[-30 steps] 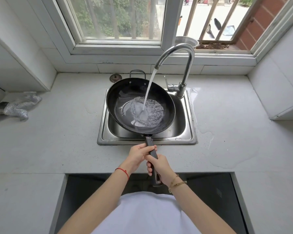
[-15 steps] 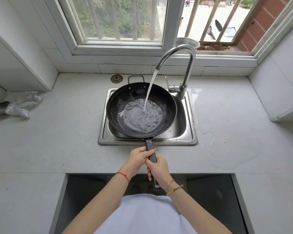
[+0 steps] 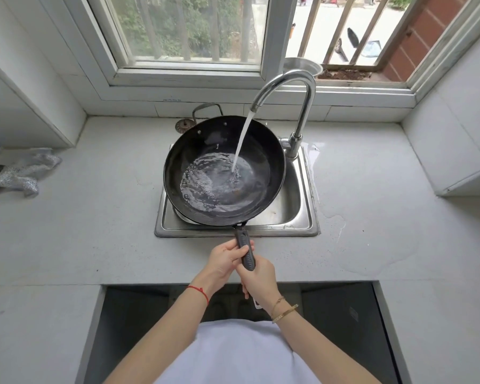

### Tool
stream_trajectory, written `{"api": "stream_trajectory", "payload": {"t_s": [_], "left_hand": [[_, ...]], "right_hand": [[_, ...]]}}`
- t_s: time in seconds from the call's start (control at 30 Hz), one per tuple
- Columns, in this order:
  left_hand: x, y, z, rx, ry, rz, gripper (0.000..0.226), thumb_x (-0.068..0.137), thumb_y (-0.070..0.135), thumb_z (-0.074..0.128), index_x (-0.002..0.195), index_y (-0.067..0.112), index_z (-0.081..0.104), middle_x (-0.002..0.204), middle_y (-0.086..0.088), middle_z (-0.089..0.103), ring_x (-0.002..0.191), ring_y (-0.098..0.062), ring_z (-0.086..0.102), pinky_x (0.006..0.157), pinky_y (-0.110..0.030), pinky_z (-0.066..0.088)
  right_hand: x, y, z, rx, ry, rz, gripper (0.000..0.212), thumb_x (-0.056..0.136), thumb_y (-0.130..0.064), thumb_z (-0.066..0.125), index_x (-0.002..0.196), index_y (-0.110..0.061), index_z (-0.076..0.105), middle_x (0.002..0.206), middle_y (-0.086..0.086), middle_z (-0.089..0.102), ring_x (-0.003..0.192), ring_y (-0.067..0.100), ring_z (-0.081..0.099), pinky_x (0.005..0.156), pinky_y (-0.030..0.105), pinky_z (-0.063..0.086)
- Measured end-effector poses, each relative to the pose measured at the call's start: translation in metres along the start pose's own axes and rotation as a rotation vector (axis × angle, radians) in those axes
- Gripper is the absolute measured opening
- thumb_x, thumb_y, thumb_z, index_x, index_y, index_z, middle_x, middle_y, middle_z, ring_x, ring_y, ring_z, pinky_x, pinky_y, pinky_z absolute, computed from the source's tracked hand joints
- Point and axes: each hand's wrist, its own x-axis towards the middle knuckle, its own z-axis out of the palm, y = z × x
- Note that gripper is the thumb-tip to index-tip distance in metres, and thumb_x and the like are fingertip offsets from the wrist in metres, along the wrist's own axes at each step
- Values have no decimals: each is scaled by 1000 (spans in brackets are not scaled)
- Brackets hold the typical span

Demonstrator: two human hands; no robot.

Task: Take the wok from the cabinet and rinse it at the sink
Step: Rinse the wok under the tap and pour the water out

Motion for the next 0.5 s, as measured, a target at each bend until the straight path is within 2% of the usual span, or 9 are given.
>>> {"api": "stream_trajectory", "payload": {"t_s": [0.1, 0.2, 0.37, 0.5], "left_hand": [[-1, 2, -3, 63, 64, 55, 27, 90, -12, 57, 115, -6, 63, 99, -11, 71, 91, -19, 68, 85, -27, 57], [0, 5, -10, 144, 126, 79, 24, 87, -11, 61, 110, -6, 67, 97, -14, 72, 93, -24, 68, 86, -29, 57], [4, 4, -19, 231, 147, 56, 13, 85, -5, 67, 88, 5, 75, 86, -9, 76, 90, -23, 69, 85, -30, 55], [4, 3, -21, 217, 133, 28, 13, 85, -3, 68, 92, 5, 75, 91, -12, 76, 92, -25, 70, 87, -31, 55]], "right_hand": [[2, -2, 3, 76, -48, 26, 18, 96, -18, 57, 79, -13, 58, 54, 6, 56, 36, 13, 52, 38, 24, 46], [2, -4, 15, 183, -82, 78, 20, 97, -20, 57, 84, -5, 60, 55, 8, 55, 38, 16, 51, 40, 27, 46], [1, -5, 24, 243, -87, 138, 24, 97, -24, 58, 84, -4, 61, 54, 7, 55, 40, 17, 52, 41, 28, 48], [2, -4, 23, 238, -87, 161, 24, 97, -22, 58, 82, -3, 60, 53, 8, 54, 39, 18, 51, 42, 30, 47]]}}
